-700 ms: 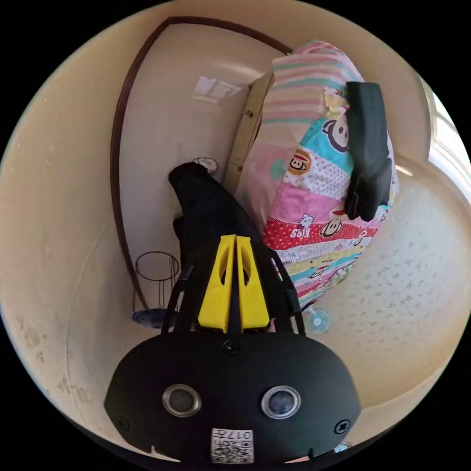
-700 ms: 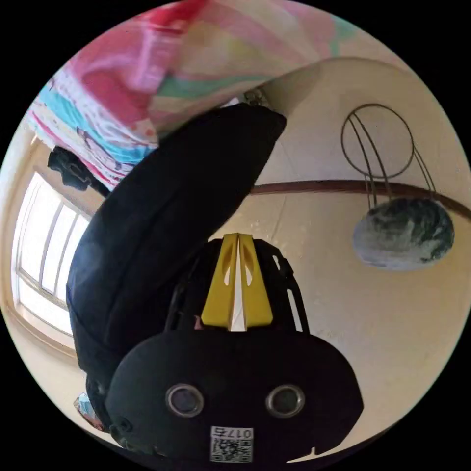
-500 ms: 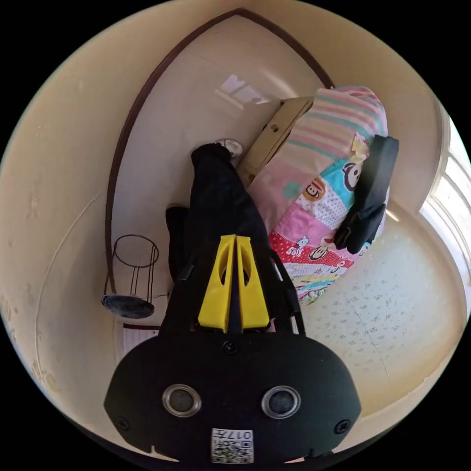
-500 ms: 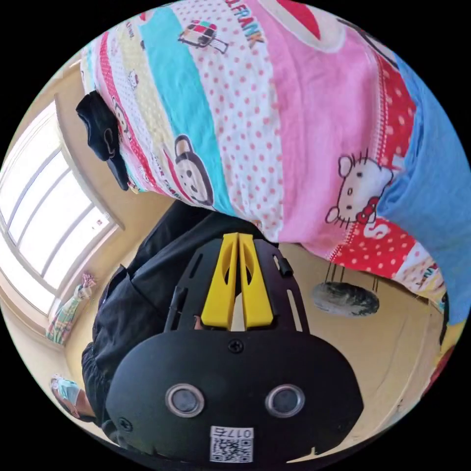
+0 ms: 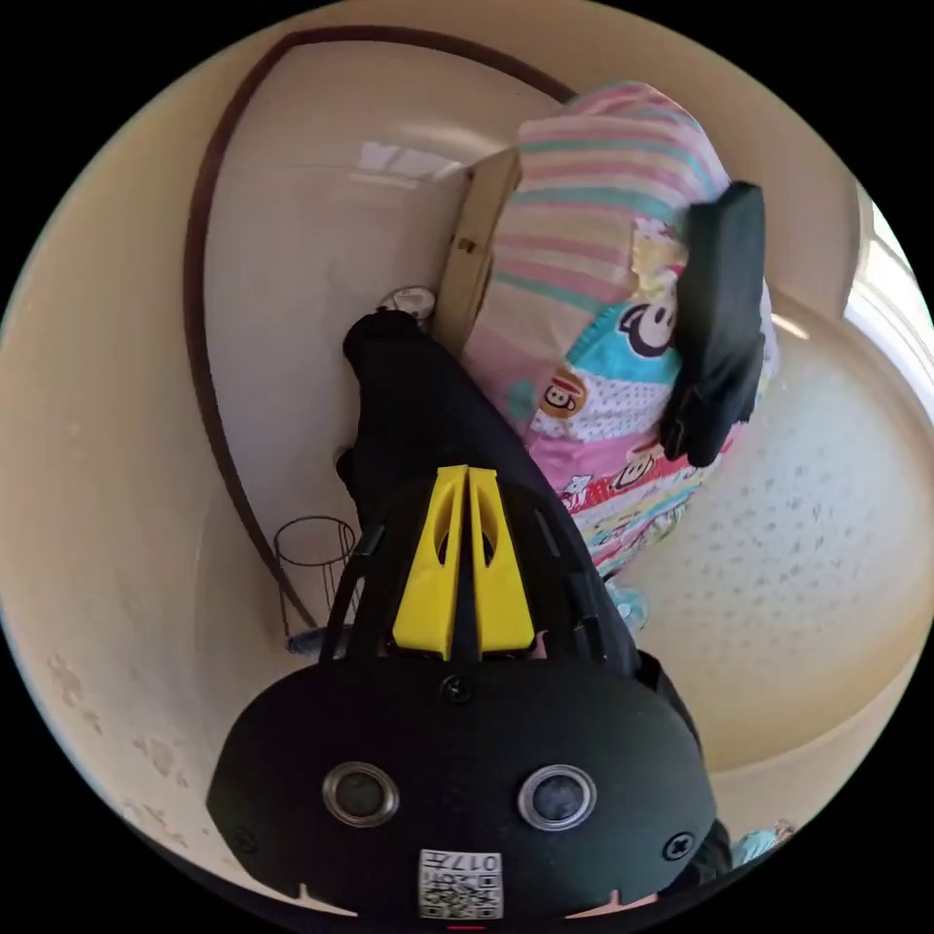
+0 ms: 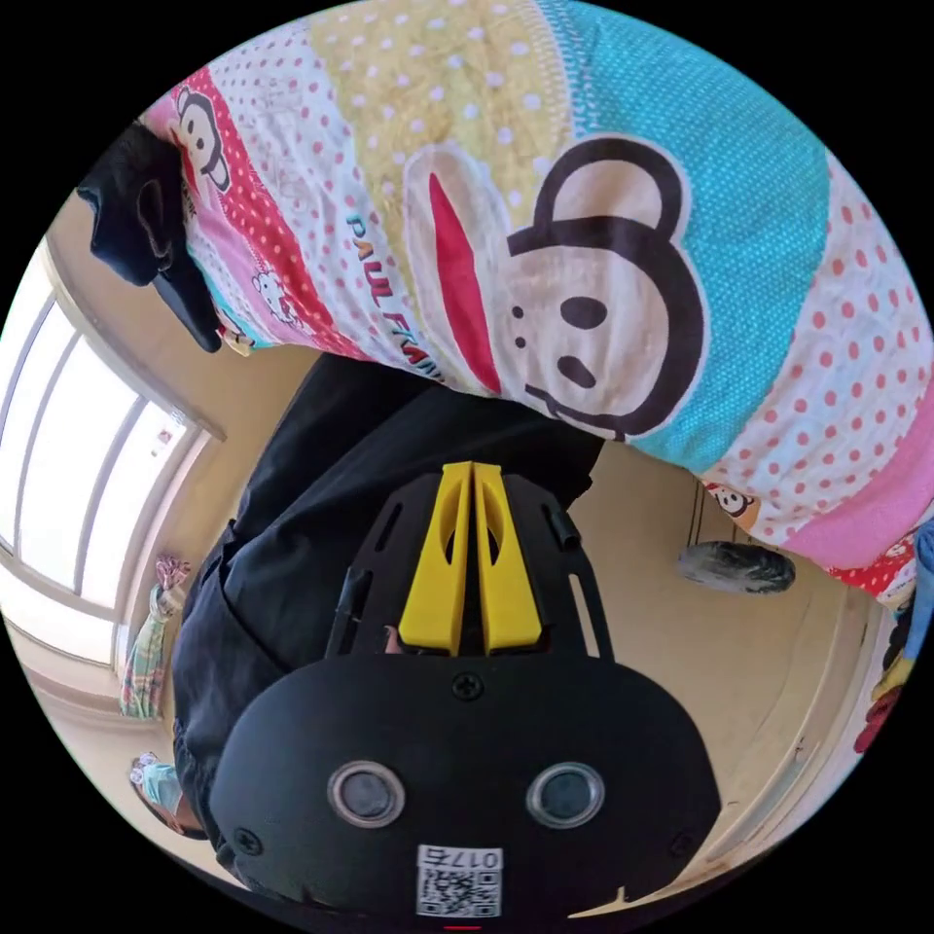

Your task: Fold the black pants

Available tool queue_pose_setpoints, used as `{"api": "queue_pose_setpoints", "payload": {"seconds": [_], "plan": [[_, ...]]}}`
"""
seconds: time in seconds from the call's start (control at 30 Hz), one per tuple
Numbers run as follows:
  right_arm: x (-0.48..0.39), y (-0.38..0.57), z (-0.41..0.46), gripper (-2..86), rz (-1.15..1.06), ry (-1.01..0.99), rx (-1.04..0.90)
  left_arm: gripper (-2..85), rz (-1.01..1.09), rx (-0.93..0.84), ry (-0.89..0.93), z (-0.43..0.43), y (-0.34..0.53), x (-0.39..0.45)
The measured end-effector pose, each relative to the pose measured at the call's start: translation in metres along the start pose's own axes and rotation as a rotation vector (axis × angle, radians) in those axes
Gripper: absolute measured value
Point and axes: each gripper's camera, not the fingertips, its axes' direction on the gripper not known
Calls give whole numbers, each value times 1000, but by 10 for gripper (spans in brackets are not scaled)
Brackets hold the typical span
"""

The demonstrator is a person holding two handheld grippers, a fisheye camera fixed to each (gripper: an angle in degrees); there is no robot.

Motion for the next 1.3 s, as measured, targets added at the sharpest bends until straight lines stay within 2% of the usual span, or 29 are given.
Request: {"api": "queue_pose_setpoints", "payload": {"seconds": [0.17,0.33,0.43,0.53,0.67,0.8,0.93,1.03,1.17,1.23,1.3], "plan": [[-54,-10,17,5,63,54,-12,-9,398,-226,-208,-12,-46,93],[-144,-31,10,8,-19,13,91,-2,668,-387,-309,-11,-73,183],[-207,-48,0,14,-133,-96,182,24,807,-475,-318,-5,-85,238],[-263,-66,-16,29,-216,-182,300,72,895,-527,-222,-4,-94,285],[-328,-94,-35,74,-266,-177,403,85,960,-537,-67,-6,-100,327],[-371,-119,-46,99,-264,-17,446,98,949,-490,-26,-7,-104,343],[-384,-137,-44,113,-274,89,439,99,914,-435,120,-21,-106,346],[-381,-150,-34,125,-291,52,366,99,891,-417,122,-25,-106,342],[-366,-141,-22,112,-327,-15,376,99,877,-505,124,-9,-101,334],[-353,-136,-18,104,-333,-96,374,99,884,-547,124,-1,-94,329],[-333,-130,-12,101,-381,-258,363,97,869,-529,147,-3,-89,322]]}}
